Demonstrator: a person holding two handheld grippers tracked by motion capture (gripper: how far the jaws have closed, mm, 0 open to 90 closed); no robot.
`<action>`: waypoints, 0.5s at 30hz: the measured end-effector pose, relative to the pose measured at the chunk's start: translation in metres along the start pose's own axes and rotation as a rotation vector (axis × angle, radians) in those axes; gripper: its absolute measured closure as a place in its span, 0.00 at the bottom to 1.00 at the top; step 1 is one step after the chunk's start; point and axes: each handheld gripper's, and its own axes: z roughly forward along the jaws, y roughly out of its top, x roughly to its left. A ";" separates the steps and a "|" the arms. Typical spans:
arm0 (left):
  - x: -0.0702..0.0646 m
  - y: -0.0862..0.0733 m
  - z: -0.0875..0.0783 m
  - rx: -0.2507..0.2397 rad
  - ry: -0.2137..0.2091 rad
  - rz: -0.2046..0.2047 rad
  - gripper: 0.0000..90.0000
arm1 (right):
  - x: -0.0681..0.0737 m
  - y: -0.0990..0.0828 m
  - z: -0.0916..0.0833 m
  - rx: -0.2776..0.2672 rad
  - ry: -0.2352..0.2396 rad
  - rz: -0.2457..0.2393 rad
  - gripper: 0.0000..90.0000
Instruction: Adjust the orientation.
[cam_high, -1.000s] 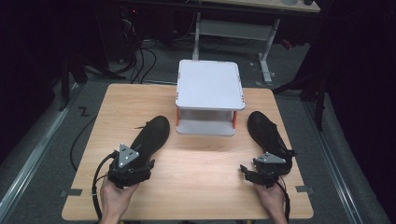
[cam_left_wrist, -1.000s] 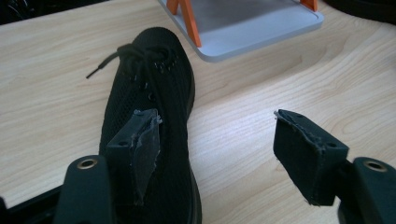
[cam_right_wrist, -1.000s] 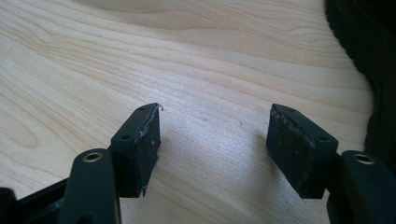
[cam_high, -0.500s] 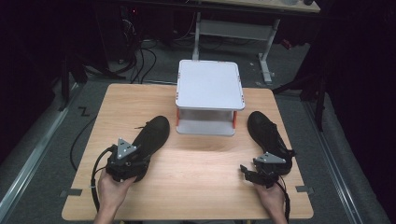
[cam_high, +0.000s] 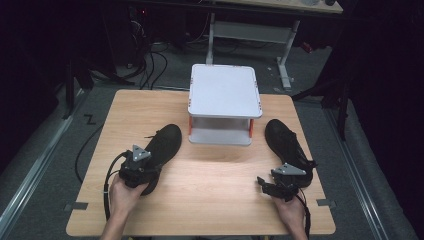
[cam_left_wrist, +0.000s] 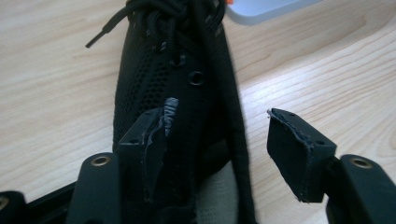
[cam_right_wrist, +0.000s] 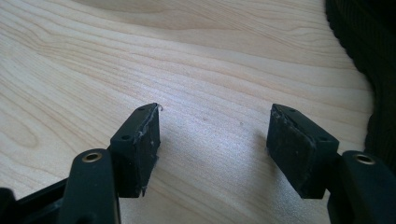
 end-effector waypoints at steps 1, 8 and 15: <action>0.001 0.001 0.000 0.003 -0.001 -0.004 0.46 | 0.000 0.000 0.000 0.000 0.000 0.000 0.39; -0.001 -0.006 0.009 0.000 -0.017 0.048 0.54 | 0.000 0.000 0.000 -0.001 -0.002 0.000 0.39; -0.003 -0.012 0.017 0.019 -0.011 0.119 0.64 | 0.000 0.000 0.000 -0.001 -0.002 0.000 0.39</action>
